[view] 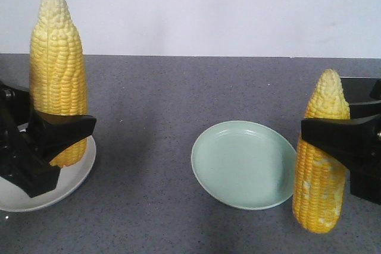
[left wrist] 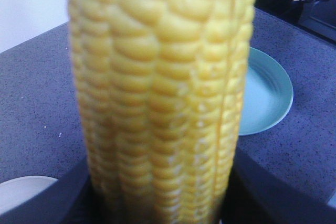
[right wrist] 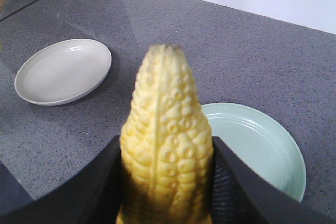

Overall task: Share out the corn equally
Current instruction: 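Lower the right gripper's cob onto the pale green plate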

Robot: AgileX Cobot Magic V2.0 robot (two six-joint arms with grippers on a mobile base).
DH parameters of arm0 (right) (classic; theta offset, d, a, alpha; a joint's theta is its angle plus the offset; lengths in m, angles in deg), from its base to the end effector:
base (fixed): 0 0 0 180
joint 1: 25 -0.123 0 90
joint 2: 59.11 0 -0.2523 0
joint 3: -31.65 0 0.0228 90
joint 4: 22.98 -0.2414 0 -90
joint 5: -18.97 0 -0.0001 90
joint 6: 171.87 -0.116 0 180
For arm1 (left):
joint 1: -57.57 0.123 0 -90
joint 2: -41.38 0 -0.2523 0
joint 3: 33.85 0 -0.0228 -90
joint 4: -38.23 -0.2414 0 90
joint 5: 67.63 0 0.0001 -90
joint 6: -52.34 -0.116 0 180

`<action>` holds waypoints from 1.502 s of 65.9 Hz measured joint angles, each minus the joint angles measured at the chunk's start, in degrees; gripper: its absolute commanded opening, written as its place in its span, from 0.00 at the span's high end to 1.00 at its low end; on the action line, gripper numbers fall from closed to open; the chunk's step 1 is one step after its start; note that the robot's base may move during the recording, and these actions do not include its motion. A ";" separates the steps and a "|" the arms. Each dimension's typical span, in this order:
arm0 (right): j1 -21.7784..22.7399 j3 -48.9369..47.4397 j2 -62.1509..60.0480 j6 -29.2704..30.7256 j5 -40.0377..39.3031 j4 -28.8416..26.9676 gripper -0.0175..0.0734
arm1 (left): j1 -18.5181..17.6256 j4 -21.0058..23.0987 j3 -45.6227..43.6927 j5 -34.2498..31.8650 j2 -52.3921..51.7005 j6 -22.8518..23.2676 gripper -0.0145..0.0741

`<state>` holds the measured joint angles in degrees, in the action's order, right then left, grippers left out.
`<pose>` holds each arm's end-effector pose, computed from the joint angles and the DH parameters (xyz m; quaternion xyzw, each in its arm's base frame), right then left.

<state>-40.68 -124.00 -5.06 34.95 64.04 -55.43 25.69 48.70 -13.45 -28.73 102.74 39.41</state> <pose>0.1594 0.0905 0.3466 -0.2318 0.8172 0.2223 0.4785 0.1750 -0.1244 0.3436 0.2990 0.8127 -0.1649 0.4722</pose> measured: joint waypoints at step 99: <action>0.00 -40.33 59.30 -26.82 23.79 13.03 0.56 | 0.00 0.00 0.00 0.00 0.00 0.00 0.50</action>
<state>-40.68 -164.33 54.24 8.13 87.83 -42.40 25.69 48.70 -13.45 -28.73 102.74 39.41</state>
